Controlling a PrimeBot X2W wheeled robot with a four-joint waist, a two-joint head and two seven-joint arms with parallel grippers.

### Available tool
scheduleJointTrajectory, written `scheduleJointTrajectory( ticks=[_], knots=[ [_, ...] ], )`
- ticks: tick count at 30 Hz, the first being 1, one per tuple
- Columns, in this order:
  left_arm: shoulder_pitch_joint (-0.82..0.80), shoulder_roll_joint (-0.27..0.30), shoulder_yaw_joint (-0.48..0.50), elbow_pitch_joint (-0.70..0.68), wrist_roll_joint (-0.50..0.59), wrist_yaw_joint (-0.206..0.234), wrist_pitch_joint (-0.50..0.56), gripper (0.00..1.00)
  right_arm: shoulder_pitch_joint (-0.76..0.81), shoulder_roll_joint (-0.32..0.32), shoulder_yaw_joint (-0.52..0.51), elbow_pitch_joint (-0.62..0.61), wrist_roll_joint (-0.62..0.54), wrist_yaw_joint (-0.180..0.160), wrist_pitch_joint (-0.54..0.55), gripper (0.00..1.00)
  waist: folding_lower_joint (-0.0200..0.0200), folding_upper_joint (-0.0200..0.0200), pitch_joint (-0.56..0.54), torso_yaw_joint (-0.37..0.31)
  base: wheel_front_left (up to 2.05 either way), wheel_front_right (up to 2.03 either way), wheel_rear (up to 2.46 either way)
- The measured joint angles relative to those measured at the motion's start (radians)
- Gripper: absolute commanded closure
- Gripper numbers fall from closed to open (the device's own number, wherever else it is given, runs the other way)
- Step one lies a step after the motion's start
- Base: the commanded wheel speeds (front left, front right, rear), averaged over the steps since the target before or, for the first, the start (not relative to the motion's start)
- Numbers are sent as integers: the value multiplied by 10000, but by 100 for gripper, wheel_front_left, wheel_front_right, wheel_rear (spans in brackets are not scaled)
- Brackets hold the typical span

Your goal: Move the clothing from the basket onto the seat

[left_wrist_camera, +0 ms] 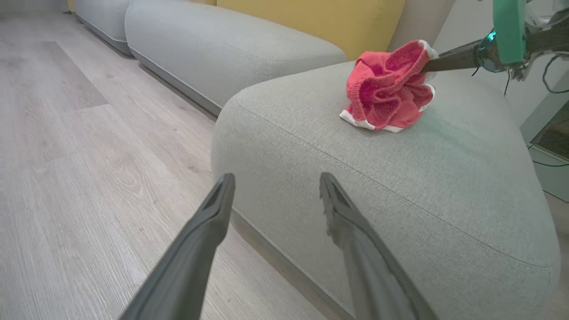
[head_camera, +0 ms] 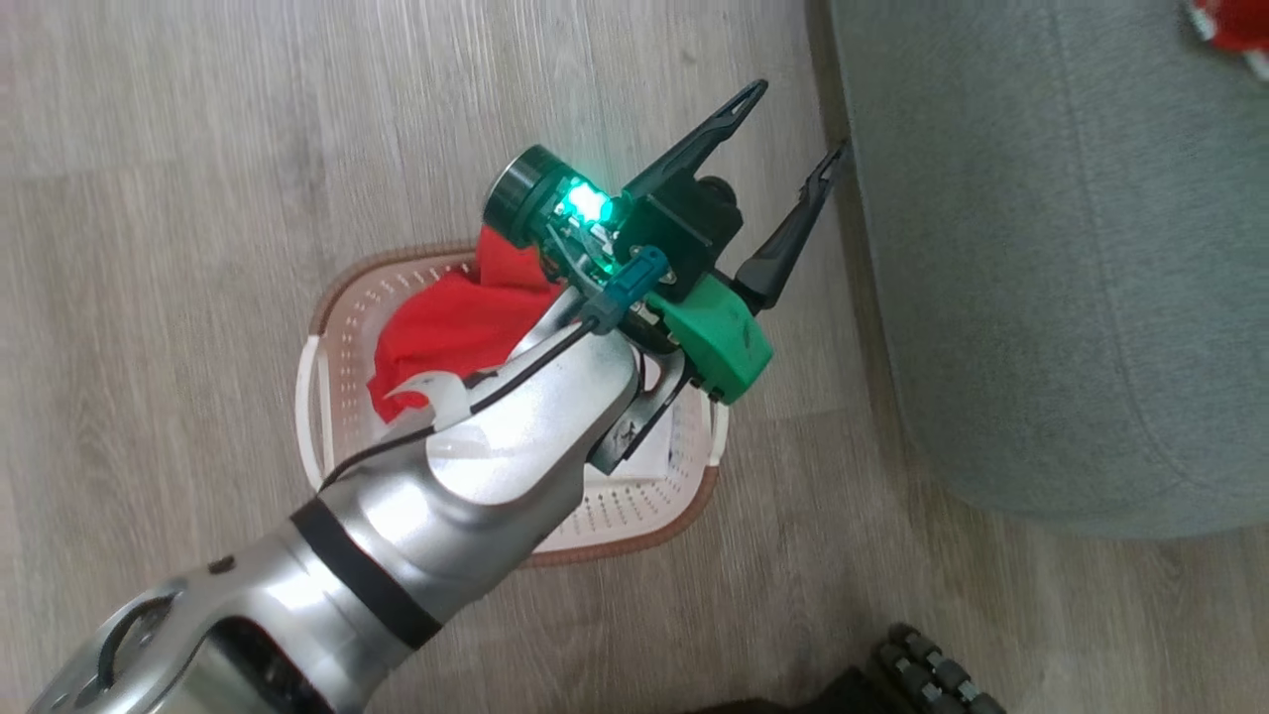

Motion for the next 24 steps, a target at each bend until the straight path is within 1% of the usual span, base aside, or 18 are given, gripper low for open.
scheduleJointTrajectory(
  ticks=[4,8,9,12,14,20,24],
  knots=[
    [189,-4,151,-10,2,-56,-2,0,-139,-75,767,8,148,0,537,0,0,0,-509,-49,0,0,0],
    [831,8,437,-10,6,-228,-31,0,-422,-192,1503,-125,54,0,591,0,0,0,-1116,-115,0,0,0],
    [831,8,437,-10,6,-228,-31,0,-422,-192,1503,-125,54,0,591,0,0,0,-1116,-115,0,0,0],
    [1359,29,715,-153,19,-274,-31,0,-608,-295,1908,-370,59,0,548,0,0,0,-1617,-154,0,0,0],
    [1637,98,909,-263,33,-278,-33,0,-657,-376,2128,-577,61,0,297,0,0,0,-1948,-173,0,0,0],
    [2515,431,1576,-698,130,-351,-35,0,-748,-560,2531,-1091,280,0,-941,0,-1,1,-2921,-159,0,0,0],
    [3258,809,2165,-1174,134,-263,-42,0,-730,-675,2892,-1434,161,0,-2046,0,-1,1,-3654,-28,0,0,0]
  ],
)
